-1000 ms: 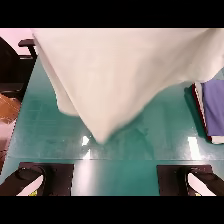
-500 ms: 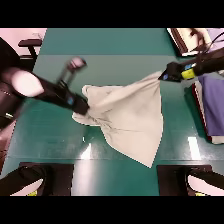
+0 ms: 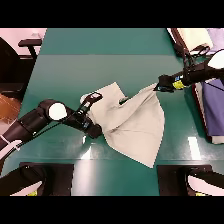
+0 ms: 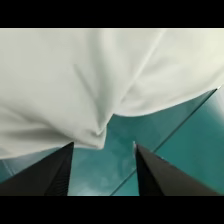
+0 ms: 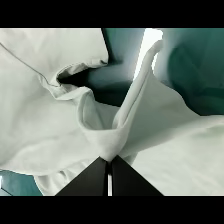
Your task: Fold the shirts.
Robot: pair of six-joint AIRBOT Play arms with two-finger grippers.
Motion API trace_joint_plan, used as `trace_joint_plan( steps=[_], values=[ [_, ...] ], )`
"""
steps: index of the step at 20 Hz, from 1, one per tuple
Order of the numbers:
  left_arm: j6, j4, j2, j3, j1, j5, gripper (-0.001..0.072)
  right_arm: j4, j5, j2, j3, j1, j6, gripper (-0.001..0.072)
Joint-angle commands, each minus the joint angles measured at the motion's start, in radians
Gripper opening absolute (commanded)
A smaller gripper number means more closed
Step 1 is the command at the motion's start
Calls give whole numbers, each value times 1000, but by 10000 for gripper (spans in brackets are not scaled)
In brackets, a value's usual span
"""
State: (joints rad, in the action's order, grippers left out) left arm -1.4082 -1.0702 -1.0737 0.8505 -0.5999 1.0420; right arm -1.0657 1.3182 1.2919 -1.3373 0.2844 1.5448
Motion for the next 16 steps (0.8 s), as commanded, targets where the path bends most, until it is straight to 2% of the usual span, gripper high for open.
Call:
trace_joint_plan(
  steps=[1, 5, 7, 12, 16],
  values=[
    [0, -14, 0, 69, 60, -31, 458, -2, -7, 1, 4, 1, 0, 13],
    [-6, -50, -10, 215, 348, -101, 456, -2, -7, 1, 4, 1, 0, 14],
    [-6, -47, -68, 235, 461, -93, 457, -2, -13, 1, 4, 1, 0, 14],
    [26, 36, -306, 236, 521, -103, 458, -2, -17, 1, 4, 1, 0, 14],
    [121, 246, -430, 236, 521, -100, 457, -2, -17, 1, 4, 1, 0, 14]
  ],
)
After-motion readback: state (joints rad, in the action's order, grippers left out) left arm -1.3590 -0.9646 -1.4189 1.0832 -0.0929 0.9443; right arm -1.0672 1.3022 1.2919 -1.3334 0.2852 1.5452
